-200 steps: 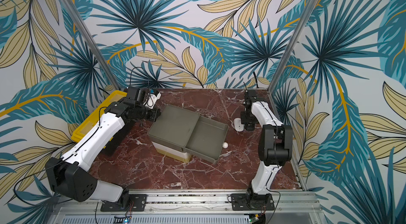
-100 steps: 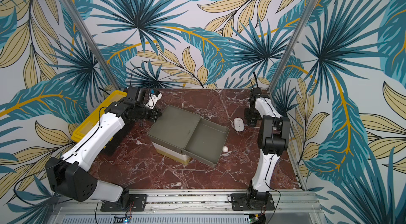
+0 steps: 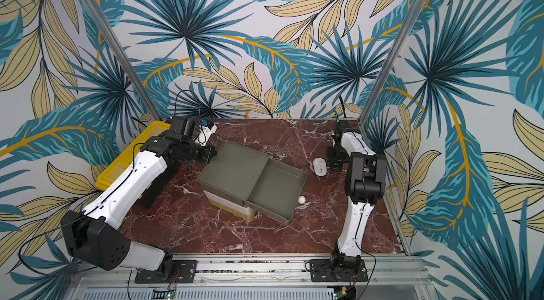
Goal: Take the mice out of the drawer
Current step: Place the mouse at the center of the board.
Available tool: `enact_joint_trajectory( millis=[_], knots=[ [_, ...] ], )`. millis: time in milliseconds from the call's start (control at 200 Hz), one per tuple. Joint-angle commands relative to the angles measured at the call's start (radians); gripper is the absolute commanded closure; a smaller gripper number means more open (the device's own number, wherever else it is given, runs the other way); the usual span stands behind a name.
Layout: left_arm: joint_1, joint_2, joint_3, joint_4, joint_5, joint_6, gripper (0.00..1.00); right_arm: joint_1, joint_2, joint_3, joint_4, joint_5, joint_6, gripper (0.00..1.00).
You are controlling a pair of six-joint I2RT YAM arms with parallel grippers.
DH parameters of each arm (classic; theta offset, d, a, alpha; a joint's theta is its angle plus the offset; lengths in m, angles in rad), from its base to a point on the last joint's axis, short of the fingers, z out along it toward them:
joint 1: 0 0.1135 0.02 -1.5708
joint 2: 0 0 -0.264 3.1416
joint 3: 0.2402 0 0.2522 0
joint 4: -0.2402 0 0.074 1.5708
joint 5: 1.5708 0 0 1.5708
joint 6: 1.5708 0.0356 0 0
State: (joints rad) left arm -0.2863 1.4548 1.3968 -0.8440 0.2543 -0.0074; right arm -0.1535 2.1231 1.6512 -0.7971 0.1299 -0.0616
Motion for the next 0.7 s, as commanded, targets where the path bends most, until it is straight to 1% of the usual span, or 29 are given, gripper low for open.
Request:
enact_joint_trajectory(
  millis=[0, 245, 336, 426, 481, 526, 566, 646, 696],
  knots=[
    [-0.01, 0.008, -0.028, -0.125, 0.053, 0.015, 1.0, -0.008, 0.036, 0.001, -0.003, -0.005, -0.014, 0.44],
    [-0.011, 0.007, -0.026, -0.128, 0.051, 0.017, 1.0, -0.011, 0.053, 0.017, -0.013, -0.001, -0.013, 0.38],
    [-0.01, 0.009, -0.026, -0.127, 0.051, 0.016, 1.0, -0.012, 0.056, 0.023, -0.018, -0.004, -0.012, 0.32],
    [-0.01, 0.007, -0.027, -0.127, 0.051, 0.016, 1.0, -0.011, 0.042, 0.027, -0.029, -0.029, -0.001, 0.21],
    [-0.01, 0.008, -0.027, -0.127, 0.051, 0.016, 1.0, -0.011, 0.014, 0.012, -0.009, -0.001, 0.018, 0.14],
    [-0.009, 0.009, -0.027, -0.128, 0.05, 0.017, 1.0, -0.01, -0.018, -0.006, 0.009, 0.014, 0.024, 0.11],
    [-0.011, 0.008, -0.027, -0.128, 0.052, 0.017, 1.0, -0.01, -0.046, -0.02, 0.025, 0.036, 0.038, 0.09],
    [-0.011, 0.009, -0.027, -0.13, 0.054, 0.016, 1.0, -0.004, -0.145, -0.058, 0.051, 0.055, 0.065, 0.08],
    [-0.011, 0.01, -0.027, -0.13, 0.053, 0.017, 1.0, 0.008, -0.226, -0.101, 0.076, 0.076, 0.089, 0.03]
  ],
)
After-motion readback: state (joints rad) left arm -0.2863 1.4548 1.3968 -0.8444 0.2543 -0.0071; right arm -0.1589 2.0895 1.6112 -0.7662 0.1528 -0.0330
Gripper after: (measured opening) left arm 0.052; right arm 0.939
